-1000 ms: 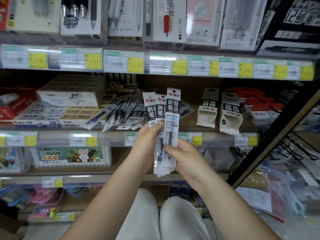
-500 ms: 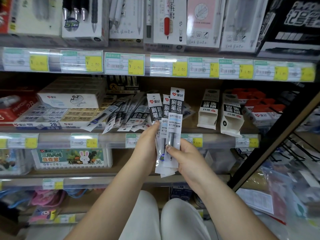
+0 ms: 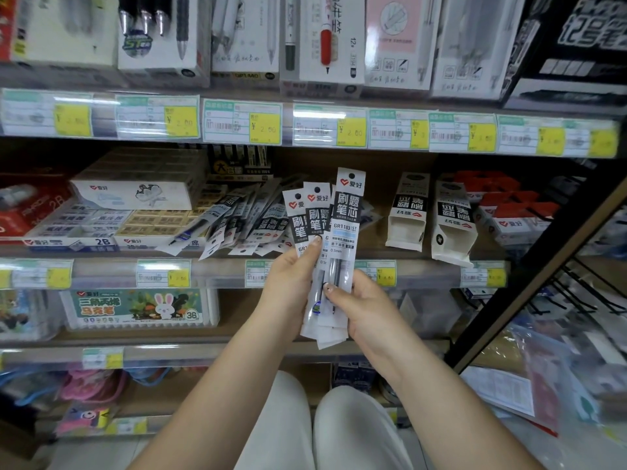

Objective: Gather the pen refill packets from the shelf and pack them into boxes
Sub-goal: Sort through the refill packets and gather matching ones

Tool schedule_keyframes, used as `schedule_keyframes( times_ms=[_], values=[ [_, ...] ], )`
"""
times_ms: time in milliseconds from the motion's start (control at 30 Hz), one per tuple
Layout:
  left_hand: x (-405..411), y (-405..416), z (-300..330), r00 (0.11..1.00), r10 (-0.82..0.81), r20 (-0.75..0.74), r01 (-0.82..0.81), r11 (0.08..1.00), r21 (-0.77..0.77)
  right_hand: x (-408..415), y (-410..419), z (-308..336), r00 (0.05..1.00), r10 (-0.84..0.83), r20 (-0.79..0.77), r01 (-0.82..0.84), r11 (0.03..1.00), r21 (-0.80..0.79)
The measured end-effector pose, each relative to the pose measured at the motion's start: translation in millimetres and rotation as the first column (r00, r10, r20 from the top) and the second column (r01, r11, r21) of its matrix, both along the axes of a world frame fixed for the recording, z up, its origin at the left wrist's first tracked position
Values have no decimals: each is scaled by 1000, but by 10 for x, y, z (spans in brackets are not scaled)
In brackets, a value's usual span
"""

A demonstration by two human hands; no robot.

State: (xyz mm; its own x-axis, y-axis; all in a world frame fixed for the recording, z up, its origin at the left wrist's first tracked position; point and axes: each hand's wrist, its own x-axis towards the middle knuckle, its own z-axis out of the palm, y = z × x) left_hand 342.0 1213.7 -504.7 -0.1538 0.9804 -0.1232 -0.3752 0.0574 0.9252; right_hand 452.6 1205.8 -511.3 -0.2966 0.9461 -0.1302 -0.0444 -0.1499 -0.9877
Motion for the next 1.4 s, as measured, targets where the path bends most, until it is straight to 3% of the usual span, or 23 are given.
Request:
schedule_keyframes(
  times_ms=[167, 267, 333, 433, 500, 600, 667, 800, 1000, 1300, 1400],
  values=[
    [-39, 28, 63, 986, 2, -165, 4, 999, 38, 33, 31, -2, 999, -46, -19, 47, 998, 29],
    [-149, 79, 121, 873, 169, -457, -81, 975, 206, 77, 74, 8, 993, -112, -32, 113, 993, 37],
    [-270, 130, 133, 620, 331, -711, -124, 937, 328, 114, 103, 26, 989, -142, -38, 144, 989, 37],
    [-446, 204, 135, 91, 455, -886, -171, 884, 436, 158, 138, 45, 984, -170, -45, 172, 985, 32],
    [-537, 266, 138, -64, 336, -940, -220, 914, 342, 170, 152, 51, 981, -186, -52, 187, 982, 28],
    [-627, 319, 144, -57, 131, -990, -237, 961, 141, 171, 161, 57, 979, -196, -54, 197, 980, 19],
    [-641, 325, 157, -50, 113, -992, -220, 968, 121, 169, 169, 62, 978, -203, -58, 204, 979, 16],
    [-649, 330, 166, -49, 152, -987, -196, 968, 159, 174, 180, 65, 975, -214, -51, 216, 976, 21],
    [-698, 332, 173, 88, 207, -974, -172, 967, 190, 172, 175, 56, 974, -218, -58, 220, 975, 21],
    [-696, 261, 262, 89, 481, -872, -323, 842, 431, 171, 167, 53, 976, -216, -36, 217, 976, 26],
    [-715, 231, 255, 210, 575, -791, -338, 802, 493, 173, 167, 52, 977, -210, -35, 211, 977, 29]
  ],
)
